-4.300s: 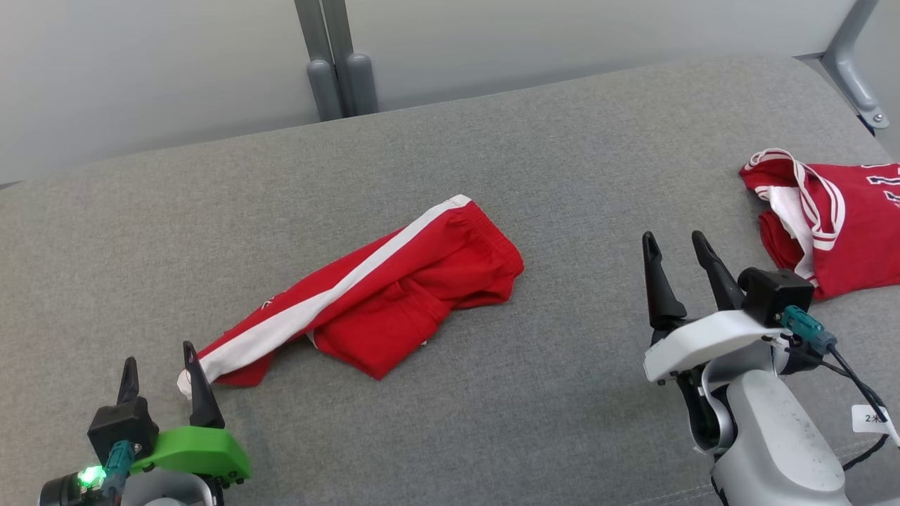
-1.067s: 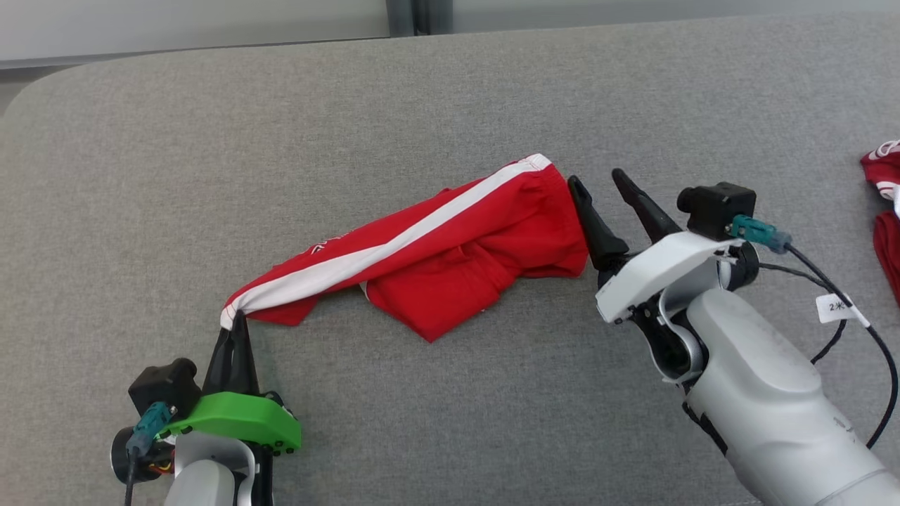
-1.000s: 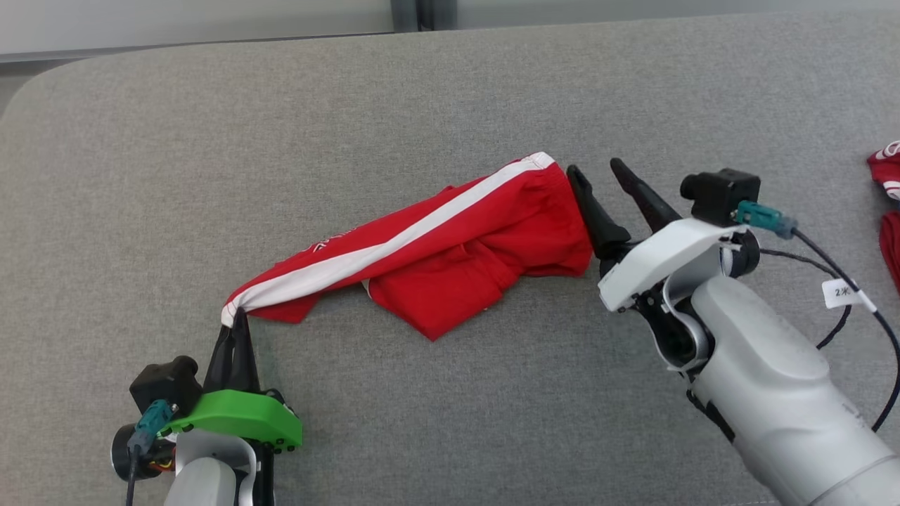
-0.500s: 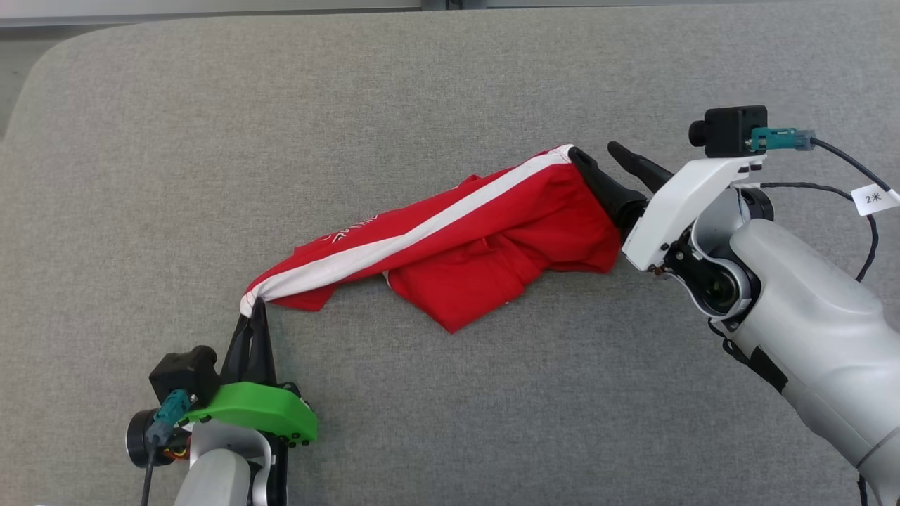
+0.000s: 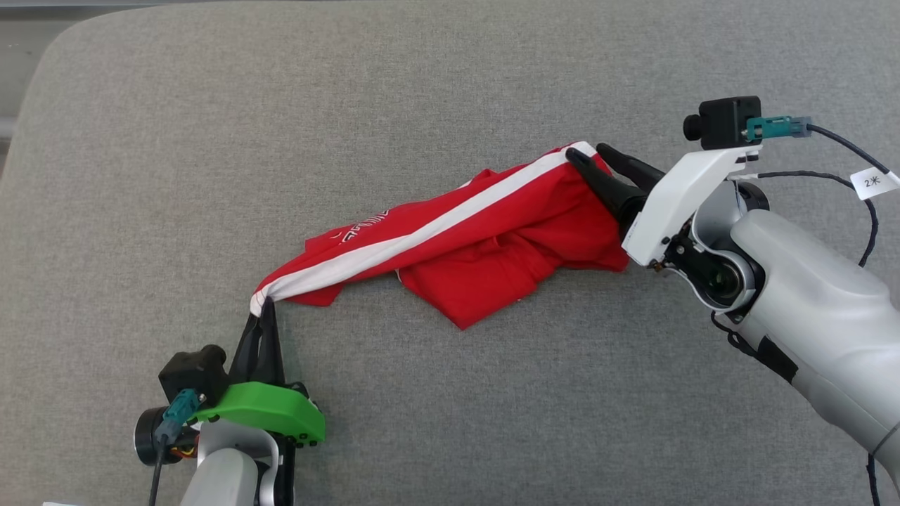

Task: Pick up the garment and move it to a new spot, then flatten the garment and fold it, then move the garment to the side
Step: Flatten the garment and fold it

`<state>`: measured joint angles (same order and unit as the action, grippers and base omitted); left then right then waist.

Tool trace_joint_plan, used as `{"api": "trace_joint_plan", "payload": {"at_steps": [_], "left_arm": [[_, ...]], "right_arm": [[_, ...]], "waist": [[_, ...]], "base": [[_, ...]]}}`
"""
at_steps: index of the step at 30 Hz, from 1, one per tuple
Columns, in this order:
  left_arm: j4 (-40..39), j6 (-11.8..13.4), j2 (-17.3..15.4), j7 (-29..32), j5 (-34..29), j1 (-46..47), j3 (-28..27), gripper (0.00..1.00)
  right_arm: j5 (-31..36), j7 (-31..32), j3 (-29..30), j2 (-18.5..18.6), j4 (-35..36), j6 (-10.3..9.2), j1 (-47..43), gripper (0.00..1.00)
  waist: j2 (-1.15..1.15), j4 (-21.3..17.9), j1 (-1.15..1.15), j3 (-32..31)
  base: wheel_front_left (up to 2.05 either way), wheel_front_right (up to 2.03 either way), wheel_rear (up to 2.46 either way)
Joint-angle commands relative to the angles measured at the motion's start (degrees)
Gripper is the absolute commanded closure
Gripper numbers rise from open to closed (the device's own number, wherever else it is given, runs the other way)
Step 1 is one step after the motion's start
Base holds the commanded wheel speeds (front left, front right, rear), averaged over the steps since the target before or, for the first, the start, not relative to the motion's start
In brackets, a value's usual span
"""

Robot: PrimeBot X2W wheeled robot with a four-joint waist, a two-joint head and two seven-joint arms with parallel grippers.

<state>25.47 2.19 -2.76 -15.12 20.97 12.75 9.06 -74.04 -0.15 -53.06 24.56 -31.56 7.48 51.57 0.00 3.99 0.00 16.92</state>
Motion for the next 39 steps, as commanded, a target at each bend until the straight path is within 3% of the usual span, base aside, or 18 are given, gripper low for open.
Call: {"api": "trace_joint_plan", "payload": {"at_steps": [1, 2, 6, 7, 8, 15, 16, 21, 25, 34, 39], "left_arm": [[0.03, 0.17, -0.29, 0.01, 0.23, 0.80, -0.04, 1.00], [0.07, 0.14, -0.29, 0.01, 0.29, 0.95, 0.05, 1.00], [0.17, 0.41, -0.29, 0.01, 0.62, 1.20, 0.46, 1.00], [0.14, 0.50, -0.29, 0.02, 0.64, 1.31, 0.52, 1.00], [0.12, 0.53, -0.29, 0.01, 0.72, 1.41, 0.55, 1.00], [-0.70, 0.23, -0.30, 0.01, -0.07, 1.55, -0.34, 1.00], [-4.40, -2.50, -0.40, 0.01, -6.97, 6.69, -5.26, 1.00], [-5.94, -5.23, -2.57, 0.01, -11.21, 12.70, -8.15, 1.00], [-6.07, -6.23, -5.55, 0.01, -13.51, 18.97, -9.54, 1.00], [-0.37, -6.87, -9.25, 0.02, -18.19, 35.86, -7.37, 1.00], [3.90, -4.65, -9.71, 0.04, -20.33, 46.63, -6.47, 1.00]], "right_arm": [[-0.57, -0.59, -0.60, 0.44, -0.11, 0.01, 1.00, 0.31], [-0.78, -0.82, -1.16, 0.50, -0.23, 0.01, 1.18, 0.51], [-2.31, -0.55, -2.91, 0.71, -0.83, 0.01, 1.86, 0.83], [-2.53, -0.59, -3.21, 0.76, -0.97, 0.01, 1.97, 0.98], [-2.82, -0.84, -3.60, 0.83, -1.09, 0.01, 2.14, 1.00], [-4.73, -4.76, -4.76, 0.75, -1.23, 0.01, 2.43, 1.00], [-3.67, -13.95, -4.26, 0.13, -0.48, 0.01, 3.64, 1.00], [-1.06, -15.07, -1.24, 0.05, -0.23, 0.01, 6.21, 1.00], [3.25, -15.04, 4.85, -0.62, 0.88, 0.00, 8.40, 1.00], [14.56, -15.08, 14.95, -2.86, -1.24, -0.04, 14.79, 1.00], [23.31, -15.08, 21.57, -3.53, -3.88, -0.06, 20.73, 1.00]], "waist": [[0.00, 0.17, 0.00, 0.15], [0.00, 0.25, 0.00, 0.21], [0.00, 0.54, 0.00, 0.39], [0.00, 0.59, 0.00, 0.45], [0.00, 0.65, 0.00, 0.49], [0.00, 0.29, 0.00, -0.59], [0.00, -4.36, 0.00, -5.88], [0.00, -7.24, 0.00, -8.02], [0.00, -9.72, 0.00, -8.51], [0.00, -11.96, 0.00, -2.23], [0.00, -11.23, 0.00, 2.93]], "base": [[0.00, 0.00, 0.00], [0.00, 0.00, 0.00], [0.00, 0.00, 0.00], [0.00, 0.00, 0.00], [0.00, 0.00, 0.00], [0.00, 0.00, 0.00], [0.00, 0.00, 0.00], [0.00, 0.00, 0.00], [0.00, 0.00, 0.00], [0.00, 0.00, 0.00], [0.00, 0.00, 0.00]]}}
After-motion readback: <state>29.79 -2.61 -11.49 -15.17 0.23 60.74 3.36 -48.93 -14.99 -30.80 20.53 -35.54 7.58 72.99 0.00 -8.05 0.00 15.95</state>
